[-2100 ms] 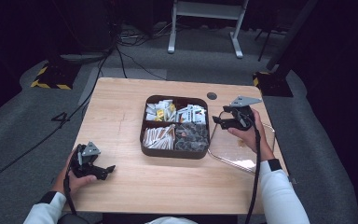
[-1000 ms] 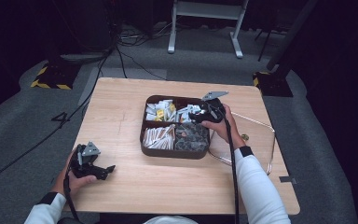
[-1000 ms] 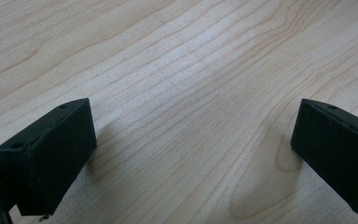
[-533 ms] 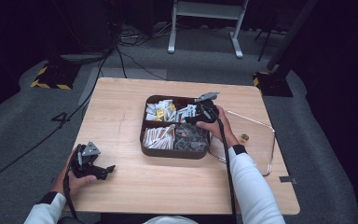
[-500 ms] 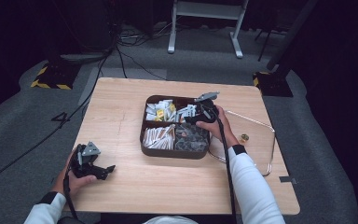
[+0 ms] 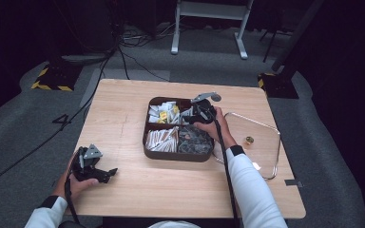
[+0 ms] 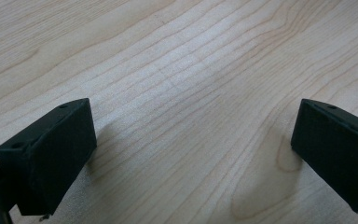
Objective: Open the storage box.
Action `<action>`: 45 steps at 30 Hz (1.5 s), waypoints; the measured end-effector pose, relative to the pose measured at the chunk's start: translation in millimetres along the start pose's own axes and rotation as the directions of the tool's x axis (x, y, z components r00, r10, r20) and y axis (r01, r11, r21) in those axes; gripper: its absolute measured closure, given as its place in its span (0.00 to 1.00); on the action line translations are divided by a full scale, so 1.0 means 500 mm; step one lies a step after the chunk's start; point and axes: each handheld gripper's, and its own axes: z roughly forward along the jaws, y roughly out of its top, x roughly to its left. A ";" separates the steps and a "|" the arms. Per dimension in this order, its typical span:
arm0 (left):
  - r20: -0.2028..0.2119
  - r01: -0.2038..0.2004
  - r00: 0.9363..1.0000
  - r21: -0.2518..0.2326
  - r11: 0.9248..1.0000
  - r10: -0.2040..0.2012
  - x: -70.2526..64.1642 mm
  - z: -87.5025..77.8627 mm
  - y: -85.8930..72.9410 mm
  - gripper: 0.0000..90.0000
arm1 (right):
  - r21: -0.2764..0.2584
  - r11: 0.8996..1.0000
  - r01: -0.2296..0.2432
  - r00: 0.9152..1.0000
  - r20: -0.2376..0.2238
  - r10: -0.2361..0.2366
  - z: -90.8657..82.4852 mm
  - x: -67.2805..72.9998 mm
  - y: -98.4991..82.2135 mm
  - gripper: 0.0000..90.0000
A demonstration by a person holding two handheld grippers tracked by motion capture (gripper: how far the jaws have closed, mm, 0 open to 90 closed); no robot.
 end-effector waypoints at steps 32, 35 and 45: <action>-0.001 0.001 1.000 0.000 1.000 -0.001 0.000 0.000 0.000 0.00 | -0.160 0.983 0.091 0.995 -0.027 -0.097 -0.077 0.034 0.029 1.00; -0.001 0.001 1.000 0.000 1.000 -0.001 0.000 0.000 0.000 0.00 | -0.167 0.981 0.095 0.994 -0.029 -0.102 -0.081 0.037 0.033 1.00; -0.003 -0.003 1.000 0.000 1.000 0.003 0.000 0.000 0.000 0.00 | -0.216 0.972 0.093 0.994 -0.028 -0.101 -0.121 0.040 0.033 1.00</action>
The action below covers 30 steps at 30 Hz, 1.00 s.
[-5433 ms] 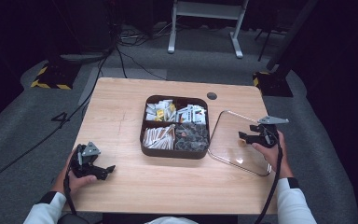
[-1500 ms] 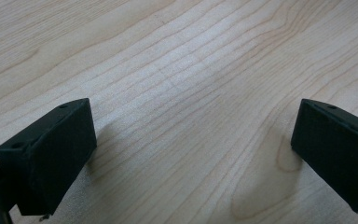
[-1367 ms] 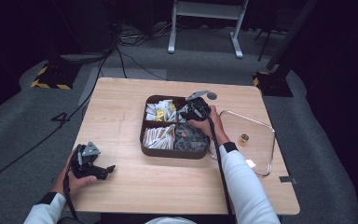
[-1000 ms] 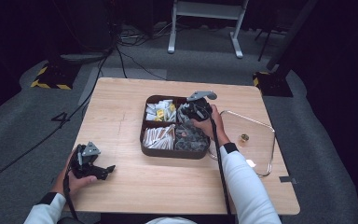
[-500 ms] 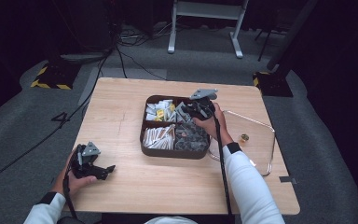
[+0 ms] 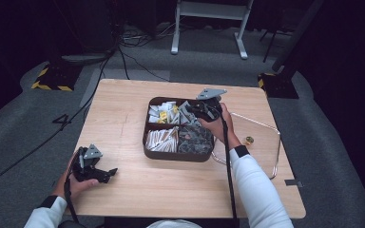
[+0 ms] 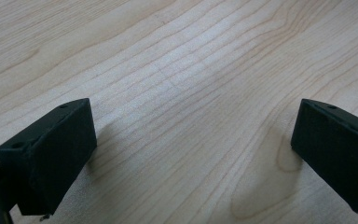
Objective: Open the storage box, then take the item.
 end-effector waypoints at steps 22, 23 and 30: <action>-0.003 0.005 1.000 -0.001 1.000 -0.005 -0.001 0.000 0.000 0.00 | -0.072 0.997 0.040 0.998 -0.053 -0.044 -0.139 0.036 -0.039 1.00; -0.003 0.005 1.000 -0.001 1.000 -0.005 -0.001 0.000 0.000 0.00 | -0.076 0.996 0.036 0.998 -0.057 -0.040 -0.144 0.040 -0.043 1.00; -0.001 0.006 1.000 0.000 1.000 -0.006 -0.001 0.000 0.000 0.00 | -0.076 0.996 0.055 0.995 -0.083 -0.062 -0.171 0.065 -0.068 1.00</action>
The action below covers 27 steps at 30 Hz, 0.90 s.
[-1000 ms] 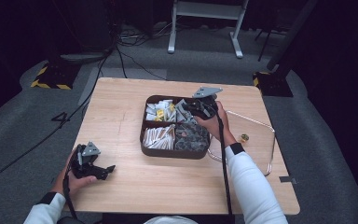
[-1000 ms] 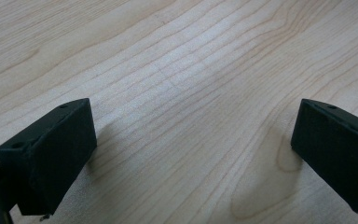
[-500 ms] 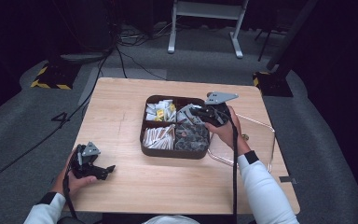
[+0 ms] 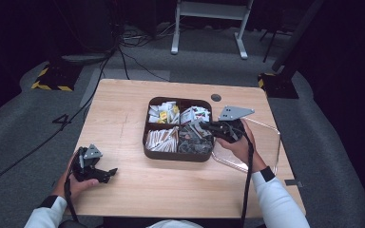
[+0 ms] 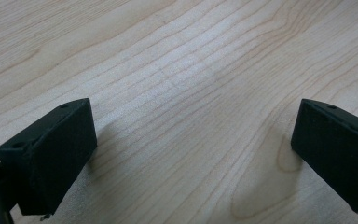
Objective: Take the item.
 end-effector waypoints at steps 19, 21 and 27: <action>-0.002 -0.001 1.000 0.000 1.000 0.001 0.000 0.000 0.000 0.00 | 0.029 0.999 0.022 0.998 -0.067 -0.020 -0.025 0.061 -0.040 1.00; -0.002 -0.001 1.000 0.000 1.000 0.001 0.000 0.000 0.000 0.00 | 0.035 0.999 0.027 0.997 -0.080 -0.024 -0.027 0.068 -0.047 1.00; -0.002 0.000 1.000 0.000 1.000 0.000 0.000 0.000 0.000 0.00 | 0.039 0.999 0.035 0.994 -0.102 -0.031 -0.034 0.084 -0.058 1.00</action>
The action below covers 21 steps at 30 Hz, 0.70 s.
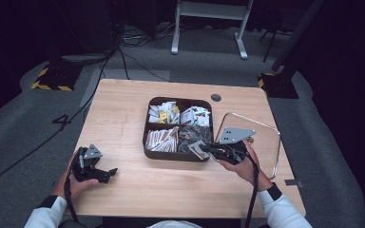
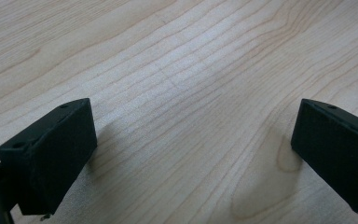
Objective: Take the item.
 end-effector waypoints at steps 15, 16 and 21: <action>-0.001 0.004 1.000 -0.001 1.000 -0.004 -0.001 0.000 0.000 0.00 | 0.081 0.996 0.024 0.997 -0.078 -0.018 0.038 0.044 -0.031 1.00; -0.001 0.004 1.000 -0.001 1.000 -0.004 -0.001 0.000 0.000 0.00 | 0.081 0.996 0.024 0.997 -0.078 -0.018 0.038 0.044 -0.031 1.00; -0.001 0.003 1.000 -0.001 1.000 -0.003 -0.001 0.000 0.000 0.00 | 0.113 0.993 0.042 0.993 -0.116 -0.029 0.062 0.060 -0.038 1.00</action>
